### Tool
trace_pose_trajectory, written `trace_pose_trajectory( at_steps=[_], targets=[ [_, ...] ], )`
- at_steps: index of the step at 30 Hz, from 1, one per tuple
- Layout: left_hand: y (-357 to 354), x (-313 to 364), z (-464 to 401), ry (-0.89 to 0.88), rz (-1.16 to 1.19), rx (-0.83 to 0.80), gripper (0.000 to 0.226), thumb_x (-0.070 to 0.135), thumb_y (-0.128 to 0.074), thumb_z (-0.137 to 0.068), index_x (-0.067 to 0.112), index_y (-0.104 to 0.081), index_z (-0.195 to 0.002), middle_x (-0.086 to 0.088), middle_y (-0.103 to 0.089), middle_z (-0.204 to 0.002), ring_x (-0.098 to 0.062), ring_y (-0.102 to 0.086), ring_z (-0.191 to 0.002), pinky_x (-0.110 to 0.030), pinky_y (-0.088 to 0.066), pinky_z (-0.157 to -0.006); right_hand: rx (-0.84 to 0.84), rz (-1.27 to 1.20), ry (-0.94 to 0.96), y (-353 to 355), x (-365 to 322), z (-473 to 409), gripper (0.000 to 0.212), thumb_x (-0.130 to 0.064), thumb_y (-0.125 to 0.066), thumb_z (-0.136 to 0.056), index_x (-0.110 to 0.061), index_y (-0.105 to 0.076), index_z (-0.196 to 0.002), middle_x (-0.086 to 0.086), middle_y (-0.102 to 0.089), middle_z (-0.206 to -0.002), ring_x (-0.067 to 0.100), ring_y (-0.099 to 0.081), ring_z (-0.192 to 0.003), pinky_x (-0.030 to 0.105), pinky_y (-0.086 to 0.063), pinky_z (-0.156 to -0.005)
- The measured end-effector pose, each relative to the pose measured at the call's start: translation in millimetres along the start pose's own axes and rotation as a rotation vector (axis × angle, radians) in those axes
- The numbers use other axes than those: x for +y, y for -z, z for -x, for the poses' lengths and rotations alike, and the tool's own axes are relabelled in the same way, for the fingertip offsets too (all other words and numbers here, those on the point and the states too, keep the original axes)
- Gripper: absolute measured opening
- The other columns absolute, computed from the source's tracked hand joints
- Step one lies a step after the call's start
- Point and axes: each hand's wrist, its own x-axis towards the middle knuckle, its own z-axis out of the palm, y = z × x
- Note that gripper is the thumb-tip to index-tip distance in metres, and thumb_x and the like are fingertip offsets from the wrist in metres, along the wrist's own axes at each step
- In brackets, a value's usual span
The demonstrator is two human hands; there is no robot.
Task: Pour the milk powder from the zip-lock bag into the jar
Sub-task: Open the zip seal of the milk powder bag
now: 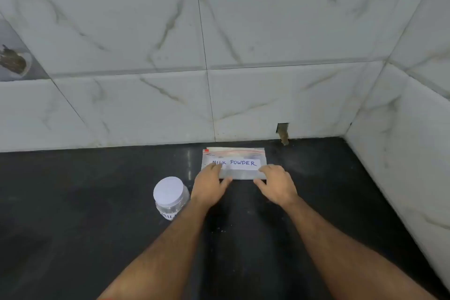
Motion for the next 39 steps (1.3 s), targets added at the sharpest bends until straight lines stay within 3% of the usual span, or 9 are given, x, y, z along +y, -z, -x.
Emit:
trace_pose_trajectory(
  at_steps=[8,16,20,24,28,32,34,37,39],
  targets=[
    [9,-4,-68,0.393,0.375,0.238,0.037,0.023,-0.055,-0.097,0.01,-0.06,-0.132,-0.011,-0.065,-0.13,-0.028,-0.061,-0.117,-0.034,-0.047,-0.097,0.048,-0.129,0.074,-4,-21,-77,0.036,-0.03,-0.056,-0.099,-0.017,-0.061,-0.133,0.002,-0.062,-0.135,0.022,-0.055,-0.122,0.036,-0.043,-0.105],
    [3,-20,-112,0.654,0.397,0.23,0.033,0.027,-0.052,-0.101,0.01,-0.06,-0.128,-0.01,-0.066,-0.126,-0.025,-0.064,-0.112,-0.026,-0.043,-0.074,0.036,-0.119,0.148,-25,-47,-142,0.026,-0.013,-0.052,-0.098,-0.014,-0.074,-0.112,0.005,-0.068,-0.111,0.026,-0.058,-0.109,0.038,-0.05,-0.087],
    [-7,-27,-120,0.698,0.418,0.196,0.03,0.03,-0.05,-0.101,0.011,-0.066,-0.118,-0.01,-0.072,-0.115,-0.023,-0.066,-0.094,-0.029,-0.045,-0.069,0.023,-0.009,0.166,-34,-51,-156,0.024,-0.009,-0.055,-0.095,-0.016,-0.076,-0.104,0.005,-0.068,-0.103,0.026,-0.061,-0.1,0.039,-0.054,-0.082],
    [-14,-29,-121,0.692,0.524,0.239,0.031,0.031,-0.053,-0.1,0.012,-0.067,-0.122,-0.007,-0.072,-0.116,-0.013,-0.058,-0.084,-0.022,-0.042,-0.06,0.034,-0.003,0.156,-37,-50,-158,0.025,-0.009,-0.057,-0.093,-0.018,-0.075,-0.108,0.004,-0.068,-0.109,0.025,-0.06,-0.103,0.039,-0.052,-0.086],
    [-8,-26,-116,0.676,0.662,0.317,0.029,0.035,-0.06,-0.097,0.014,-0.071,-0.113,-0.006,-0.073,-0.111,-0.017,-0.065,-0.093,-0.028,-0.048,-0.073,0.038,-0.046,0.144,-28,-48,-154,0.022,-0.018,-0.058,-0.095,-0.018,-0.075,-0.109,0.005,-0.068,-0.11,0.026,-0.06,-0.106,0.04,-0.051,-0.088],
    [6,-17,-107,0.603,0.933,0.333,0.018,0.029,-0.064,-0.092,0.015,-0.074,-0.087,-0.005,-0.075,-0.094,-0.024,-0.07,-0.09,-0.039,-0.058,-0.084,0.024,-0.103,0.159,-6,-48,-148,0.026,-0.032,-0.061,-0.094,-0.022,-0.073,-0.115,0.002,-0.07,-0.111,0.026,-0.06,-0.107,0.039,-0.05,-0.091],
    [17,-8,-99,0.523,1.043,0.336,0.019,0.027,-0.065,-0.091,0.014,-0.07,-0.078,-0.006,-0.074,-0.086,-0.025,-0.069,-0.084,-0.041,-0.06,-0.08,-0.038,-0.179,0.163,9,-49,-143,0.03,-0.036,-0.06,-0.093,-0.025,-0.07,-0.12,-0.001,-0.071,-0.114,0.024,-0.062,-0.107,0.04,-0.051,-0.092],
    [37,9,-80,0.36,1.094,0.298,0.017,0.021,-0.061,-0.095,0.012,-0.068,-0.083,-0.007,-0.069,-0.084,-0.019,-0.064,-0.079,-0.029,-0.051,-0.066,-0.144,-0.4,0.154,39,-53,-129,0.036,-0.04,-0.064,-0.092,-0.024,-0.066,-0.124,-0.005,-0.068,-0.119,0.019,-0.062,-0.108,0.04,-0.05,-0.097],
    [49,17,-66,0.27,1.117,0.268,0.015,0.02,-0.06,-0.096,0.012,-0.067,-0.086,-0.01,-0.07,-0.087,-0.019,-0.065,-0.078,-0.027,-0.047,-0.064,-0.165,-0.463,0.201,60,-54,-119,0.02,-0.036,-0.067,-0.092,-0.023,-0.072,-0.106,-0.003,-0.07,-0.106,0.017,-0.063,-0.096,0.038,-0.05,-0.089]
  ],
)
